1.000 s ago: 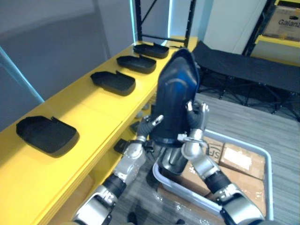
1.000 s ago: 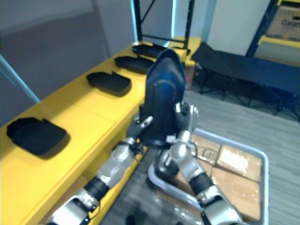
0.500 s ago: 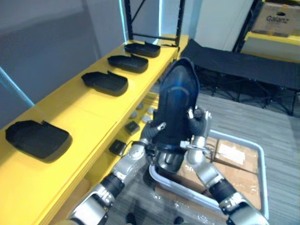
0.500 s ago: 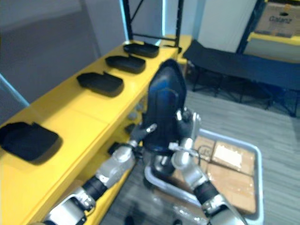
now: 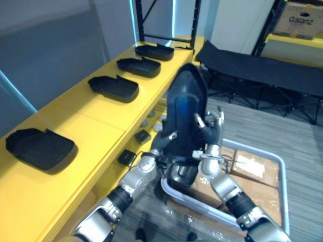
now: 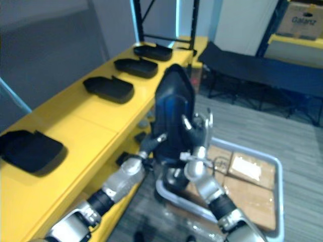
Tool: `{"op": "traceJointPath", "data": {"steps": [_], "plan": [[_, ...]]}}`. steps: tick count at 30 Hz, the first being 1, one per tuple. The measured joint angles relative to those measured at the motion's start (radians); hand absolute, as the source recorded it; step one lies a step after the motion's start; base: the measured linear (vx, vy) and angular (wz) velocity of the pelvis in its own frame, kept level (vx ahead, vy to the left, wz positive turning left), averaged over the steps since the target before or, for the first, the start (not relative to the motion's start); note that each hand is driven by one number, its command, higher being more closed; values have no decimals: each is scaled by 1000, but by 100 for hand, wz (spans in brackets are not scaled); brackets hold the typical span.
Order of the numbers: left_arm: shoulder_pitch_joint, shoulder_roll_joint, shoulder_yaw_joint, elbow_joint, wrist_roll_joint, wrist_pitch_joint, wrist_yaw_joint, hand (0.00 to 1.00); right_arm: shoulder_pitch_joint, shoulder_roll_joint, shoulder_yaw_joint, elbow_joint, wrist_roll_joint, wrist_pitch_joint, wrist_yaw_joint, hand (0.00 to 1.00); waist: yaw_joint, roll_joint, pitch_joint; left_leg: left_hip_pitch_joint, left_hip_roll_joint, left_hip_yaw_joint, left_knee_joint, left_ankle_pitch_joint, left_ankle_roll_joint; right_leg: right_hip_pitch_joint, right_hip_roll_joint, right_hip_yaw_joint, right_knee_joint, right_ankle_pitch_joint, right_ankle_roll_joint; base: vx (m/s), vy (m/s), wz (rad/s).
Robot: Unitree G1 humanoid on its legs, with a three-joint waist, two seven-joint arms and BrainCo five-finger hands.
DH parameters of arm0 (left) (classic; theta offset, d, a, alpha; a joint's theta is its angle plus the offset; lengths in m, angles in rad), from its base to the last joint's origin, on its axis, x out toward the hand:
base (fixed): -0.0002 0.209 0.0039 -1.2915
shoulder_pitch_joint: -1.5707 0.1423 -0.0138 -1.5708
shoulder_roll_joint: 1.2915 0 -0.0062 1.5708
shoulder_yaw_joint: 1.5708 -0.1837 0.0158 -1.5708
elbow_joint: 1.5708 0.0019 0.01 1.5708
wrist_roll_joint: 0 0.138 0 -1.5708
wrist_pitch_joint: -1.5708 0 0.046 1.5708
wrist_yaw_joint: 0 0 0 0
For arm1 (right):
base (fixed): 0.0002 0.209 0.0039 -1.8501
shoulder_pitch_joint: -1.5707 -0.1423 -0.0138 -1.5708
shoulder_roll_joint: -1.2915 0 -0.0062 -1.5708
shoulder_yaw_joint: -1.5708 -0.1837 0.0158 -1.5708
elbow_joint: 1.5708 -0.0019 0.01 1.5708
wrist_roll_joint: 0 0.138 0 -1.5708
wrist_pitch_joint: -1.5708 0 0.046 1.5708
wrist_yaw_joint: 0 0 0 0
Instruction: Walk over and take plastic housings, then place them on the shelf
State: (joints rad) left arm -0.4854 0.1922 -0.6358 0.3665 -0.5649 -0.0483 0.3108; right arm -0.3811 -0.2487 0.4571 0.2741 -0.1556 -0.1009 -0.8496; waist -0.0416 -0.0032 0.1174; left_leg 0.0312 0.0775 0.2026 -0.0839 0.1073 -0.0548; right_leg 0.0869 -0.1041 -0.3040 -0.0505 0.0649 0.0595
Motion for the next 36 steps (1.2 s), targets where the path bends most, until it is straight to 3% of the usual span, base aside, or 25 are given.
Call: {"op": "traceJointPath", "data": {"steps": [5,8,14,18,22,29,31,36], "plan": [[21,-3,38,-60,178,0,70,100,11,11,-4,-13,107,-19,38,0,0,-4,2,1,0,0,0,0,0,1,0,1,-1,0,0,0,0,0],[49,-5,71,-139,372,0,121,100,77,44,-47,-23,183,-92,91,0,1,-9,6,1,0,0,-4,0,0,1,-1,1,-1,-2,2,0,0,0],[81,-18,128,-202,567,-7,167,100,211,62,-132,-30,226,-153,228,0,0,-20,12,2,-4,2,-5,-2,3,1,-7,2,1,-7,3,0,0,0],[142,-41,173,-211,616,-14,215,100,267,62,-201,-65,276,-180,281,0,-2,-20,12,3,-3,3,-6,-3,2,-1,-8,4,4,-9,5,0,0,0],[197,-37,251,-229,655,-15,267,100,324,54,-349,-66,371,-182,292,0,-2,-21,12,2,-1,15,-6,-3,2,-11,-8,14,10,-7,8,-1,2,-6],[283,-36,281,-205,704,-15,336,100,404,52,-396,-66,400,-189,350,0,-12,-22,13,5,0,29,-6,-4,0,-16,-7,28,10,-3,9,-1,2,-5],[307,-43,283,-173,704,-17,359,100,418,60,-410,-66,400,-209,354,0,-15,-22,13,5,0,31,-6,-4,0,-17,-7,31,10,-2,9,-8,0,-2],[378,-41,334,-137,699,-96,371,100,444,99,-454,-66,459,-242,397,0,-25,-24,13,12,0,52,-6,-8,-2,-17,-6,42,8,-2,13,-5,13,-8]]}}
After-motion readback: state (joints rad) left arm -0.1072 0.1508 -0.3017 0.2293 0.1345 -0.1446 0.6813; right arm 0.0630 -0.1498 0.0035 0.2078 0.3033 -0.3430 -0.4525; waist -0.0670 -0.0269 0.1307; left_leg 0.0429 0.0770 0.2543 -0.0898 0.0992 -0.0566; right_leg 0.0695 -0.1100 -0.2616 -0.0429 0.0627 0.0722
